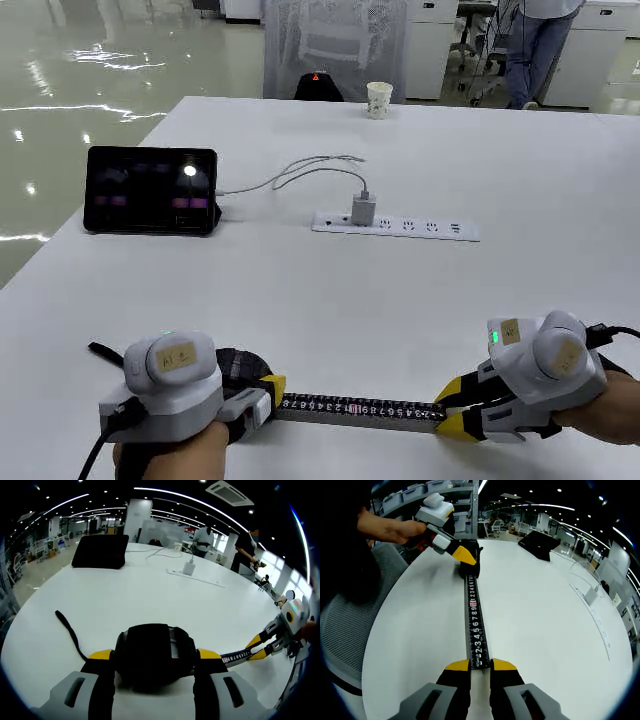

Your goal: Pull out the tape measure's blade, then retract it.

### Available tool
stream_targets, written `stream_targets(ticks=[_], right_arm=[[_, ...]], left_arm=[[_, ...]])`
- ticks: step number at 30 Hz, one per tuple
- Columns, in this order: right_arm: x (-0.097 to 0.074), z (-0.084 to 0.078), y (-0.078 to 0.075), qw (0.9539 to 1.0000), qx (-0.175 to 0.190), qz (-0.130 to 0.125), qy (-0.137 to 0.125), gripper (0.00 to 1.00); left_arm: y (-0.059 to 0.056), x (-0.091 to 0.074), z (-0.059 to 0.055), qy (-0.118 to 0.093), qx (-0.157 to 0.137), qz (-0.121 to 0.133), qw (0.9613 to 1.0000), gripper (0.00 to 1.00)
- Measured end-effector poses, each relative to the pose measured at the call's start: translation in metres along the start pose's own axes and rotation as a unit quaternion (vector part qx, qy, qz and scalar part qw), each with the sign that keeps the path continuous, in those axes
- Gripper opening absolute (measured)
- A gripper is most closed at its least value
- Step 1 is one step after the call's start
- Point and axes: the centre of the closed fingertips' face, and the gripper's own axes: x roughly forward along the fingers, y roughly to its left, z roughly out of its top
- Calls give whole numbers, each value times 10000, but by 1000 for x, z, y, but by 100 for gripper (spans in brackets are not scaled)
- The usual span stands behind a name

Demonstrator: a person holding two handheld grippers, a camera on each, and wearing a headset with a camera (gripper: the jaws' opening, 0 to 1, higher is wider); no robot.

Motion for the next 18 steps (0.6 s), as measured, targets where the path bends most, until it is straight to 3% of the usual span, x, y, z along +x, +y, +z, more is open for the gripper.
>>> stream_targets(ticks=[18], right_arm=[[10,10,-1,10000,-2,28,-43,10]], left_arm=[[0,0,0,4,-20,-7,10000,58]])
